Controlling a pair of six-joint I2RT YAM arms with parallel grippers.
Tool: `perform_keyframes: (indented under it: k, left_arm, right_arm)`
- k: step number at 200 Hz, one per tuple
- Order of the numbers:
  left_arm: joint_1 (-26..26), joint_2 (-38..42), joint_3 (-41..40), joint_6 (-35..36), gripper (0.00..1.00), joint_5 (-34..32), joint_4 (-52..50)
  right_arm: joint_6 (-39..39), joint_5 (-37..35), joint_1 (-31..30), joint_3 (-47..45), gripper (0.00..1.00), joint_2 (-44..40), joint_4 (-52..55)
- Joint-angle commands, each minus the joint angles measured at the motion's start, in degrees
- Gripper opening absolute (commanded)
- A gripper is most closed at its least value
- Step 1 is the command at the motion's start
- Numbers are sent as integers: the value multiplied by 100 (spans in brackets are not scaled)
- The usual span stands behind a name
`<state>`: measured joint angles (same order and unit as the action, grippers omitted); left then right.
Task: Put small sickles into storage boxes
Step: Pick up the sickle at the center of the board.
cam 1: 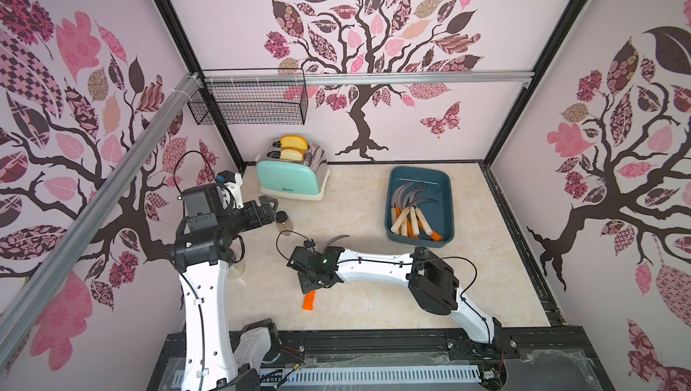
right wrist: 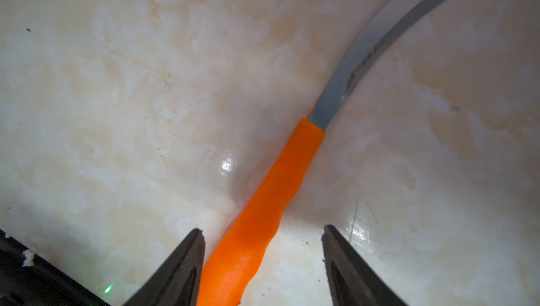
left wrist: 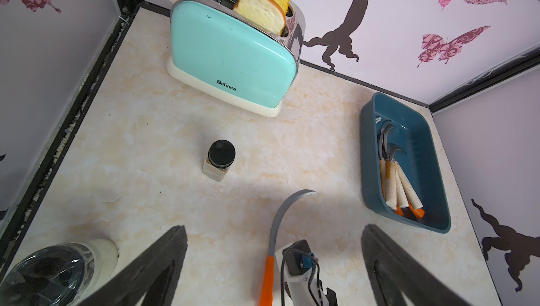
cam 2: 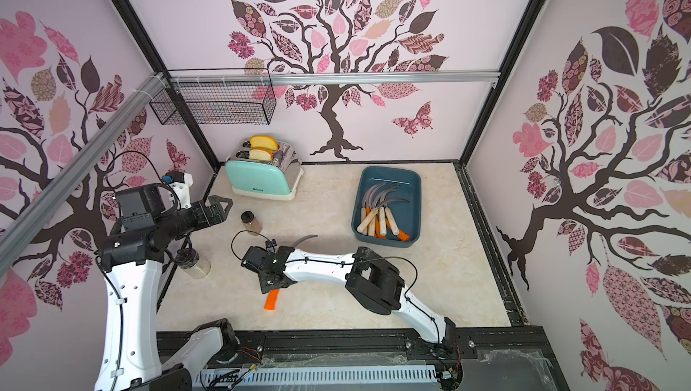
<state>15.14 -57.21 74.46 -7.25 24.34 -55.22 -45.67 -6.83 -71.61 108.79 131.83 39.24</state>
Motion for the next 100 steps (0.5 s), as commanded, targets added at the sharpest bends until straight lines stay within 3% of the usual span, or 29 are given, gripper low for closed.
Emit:
perform_keyframes:
  k: [1, 100]
  left_arm:
    - [24, -41, 107, 74, 97, 130, -48]
    - [39, -160, 112, 26, 97, 303, -22]
  right_arm:
    - [14, -107, -72, 290, 67, 121, 460]
    - [186, -81, -87, 353, 62, 330, 912]
